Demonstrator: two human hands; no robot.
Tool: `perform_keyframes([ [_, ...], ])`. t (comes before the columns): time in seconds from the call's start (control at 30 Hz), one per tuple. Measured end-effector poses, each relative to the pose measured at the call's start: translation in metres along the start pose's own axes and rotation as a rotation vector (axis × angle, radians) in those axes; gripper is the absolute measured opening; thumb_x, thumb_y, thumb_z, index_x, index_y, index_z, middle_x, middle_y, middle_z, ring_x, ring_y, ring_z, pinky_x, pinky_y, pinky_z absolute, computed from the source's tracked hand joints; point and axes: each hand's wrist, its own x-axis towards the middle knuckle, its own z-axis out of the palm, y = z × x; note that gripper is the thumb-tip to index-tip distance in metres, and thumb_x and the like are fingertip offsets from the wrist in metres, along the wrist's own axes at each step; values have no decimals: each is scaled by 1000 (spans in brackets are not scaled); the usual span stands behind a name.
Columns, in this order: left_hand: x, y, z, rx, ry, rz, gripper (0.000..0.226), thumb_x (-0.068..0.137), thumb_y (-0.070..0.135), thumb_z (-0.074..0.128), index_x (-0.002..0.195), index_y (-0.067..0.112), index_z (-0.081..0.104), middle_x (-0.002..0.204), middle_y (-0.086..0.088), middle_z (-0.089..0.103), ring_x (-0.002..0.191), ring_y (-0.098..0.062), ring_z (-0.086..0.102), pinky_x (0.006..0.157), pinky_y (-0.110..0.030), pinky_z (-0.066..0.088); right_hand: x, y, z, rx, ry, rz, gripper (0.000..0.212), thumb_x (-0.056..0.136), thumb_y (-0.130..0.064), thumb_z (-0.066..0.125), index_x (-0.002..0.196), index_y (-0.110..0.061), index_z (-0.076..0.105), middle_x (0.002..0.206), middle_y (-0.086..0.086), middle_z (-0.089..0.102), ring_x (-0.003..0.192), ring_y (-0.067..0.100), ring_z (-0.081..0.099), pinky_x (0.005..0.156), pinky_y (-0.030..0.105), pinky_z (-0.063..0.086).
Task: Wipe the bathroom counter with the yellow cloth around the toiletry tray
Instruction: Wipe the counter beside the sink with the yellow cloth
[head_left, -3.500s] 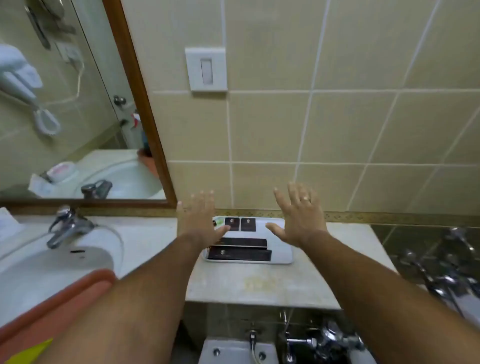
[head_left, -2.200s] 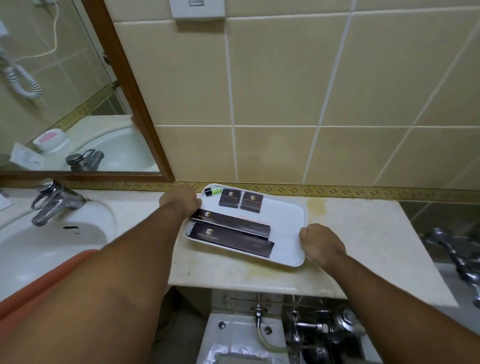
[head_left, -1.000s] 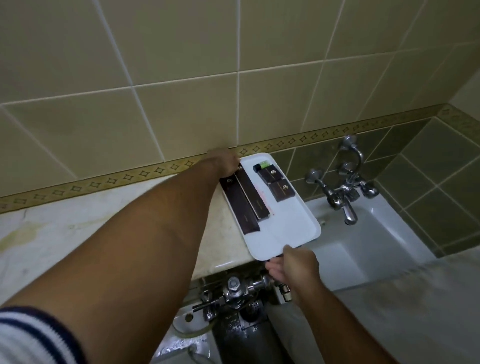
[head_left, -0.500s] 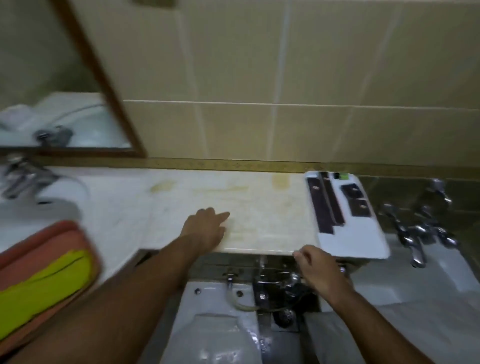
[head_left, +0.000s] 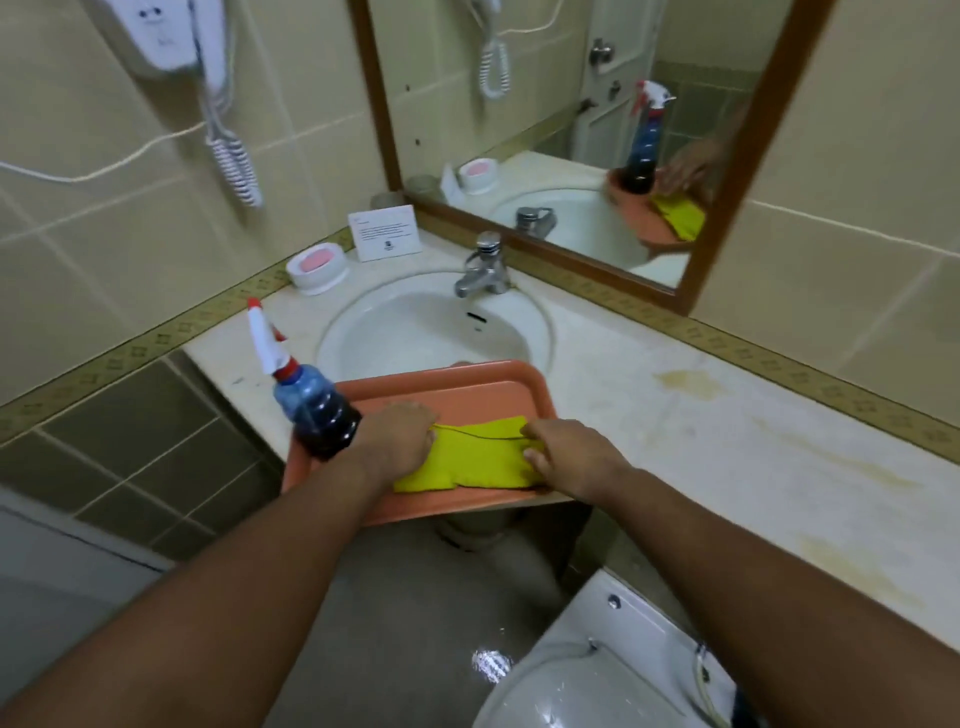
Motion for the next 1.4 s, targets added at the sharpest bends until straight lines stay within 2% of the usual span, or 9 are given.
perform_keyframes([
  [0.17, 26, -19, 17, 7, -63, -13, 57, 90, 52, 57, 139, 25, 49, 143, -8, 54, 131, -31, 51, 105, -45, 41, 67, -13, 18, -295, -154, 5, 62, 84, -50, 58, 135, -19, 41, 136, 10, 52, 122, 32, 51, 96, 42, 44],
  [0.33, 39, -30, 25, -35, -64, 8, 60, 84, 54, 69, 133, 22, 56, 138, -6, 57, 128, -29, 52, 103, -42, 43, 91, -14, 12, -400, -221, -1, 47, 76, -56, 65, 111, -25, 59, 114, 4, 66, 108, 28, 61, 83, 36, 44],
  [0.5, 42, -31, -19, -288, -201, 27, 40, 79, 44, 80, 67, 14, 57, 67, -1, 54, 68, -20, 54, 57, -30, 33, 74, -3, -20, 201, -262, 103, 27, 81, -45, 72, 84, -19, 65, 89, 3, 66, 87, 21, 62, 70, 30, 46],
  [0.67, 44, -10, -75, -909, -220, 7, 21, 81, 34, 80, 81, 17, 70, 74, 4, 65, 72, -15, 59, 64, -25, 42, 21, 29, -57, 840, -37, 238, 29, 81, -29, 77, 95, -5, 68, 85, 4, 68, 81, 18, 65, 70, 33, 51],
  [0.8, 58, 61, -62, -1367, -262, -34, 35, 89, 33, 74, 114, 10, 71, 108, -10, 77, 99, -25, 74, 86, -38, 59, -38, 70, -61, 1096, 126, 396, 16, 89, -26, 69, 102, -18, 65, 97, 5, 71, 84, 21, 70, 60, 33, 56],
  [1.03, 74, 271, 9, -1276, -348, 6, 32, 96, 19, 67, 116, -6, 68, 115, -25, 71, 93, -27, 69, 75, -32, 57, -176, 188, -48, 1110, 319, 757, 7, 94, -17, 63, 100, -14, 65, 91, 9, 70, 79, 26, 68, 68, 40, 55],
  [1.2, 78, 398, -1, -1626, -435, 109, 9, 97, 15, 62, 104, 17, 67, 108, -8, 70, 101, -28, 66, 89, -40, 56, -276, 264, -46, 970, 642, 1083, 15, 97, -22, 57, 85, -14, 60, 84, 14, 67, 72, 29, 65, 63, 40, 53],
  [1.3, 90, 398, 13, -1010, -60, 291, 40, 98, 32, 59, 135, 17, 59, 136, -4, 61, 124, -22, 58, 102, -32, 47, -315, 297, -41, 157, 246, 1166, 40, 94, -51, 50, 89, -13, 59, 96, 15, 64, 89, 35, 63, 68, 36, 48],
  [1.4, 120, 344, 44, -347, 148, 388, 70, 97, 54, 46, 156, 19, 30, 162, -6, 32, 149, -26, 29, 121, -43, 25, -312, 312, -37, -172, 259, 1014, 58, 93, -55, 44, 133, -14, 47, 136, 14, 51, 119, 36, 54, 92, 45, 48],
])
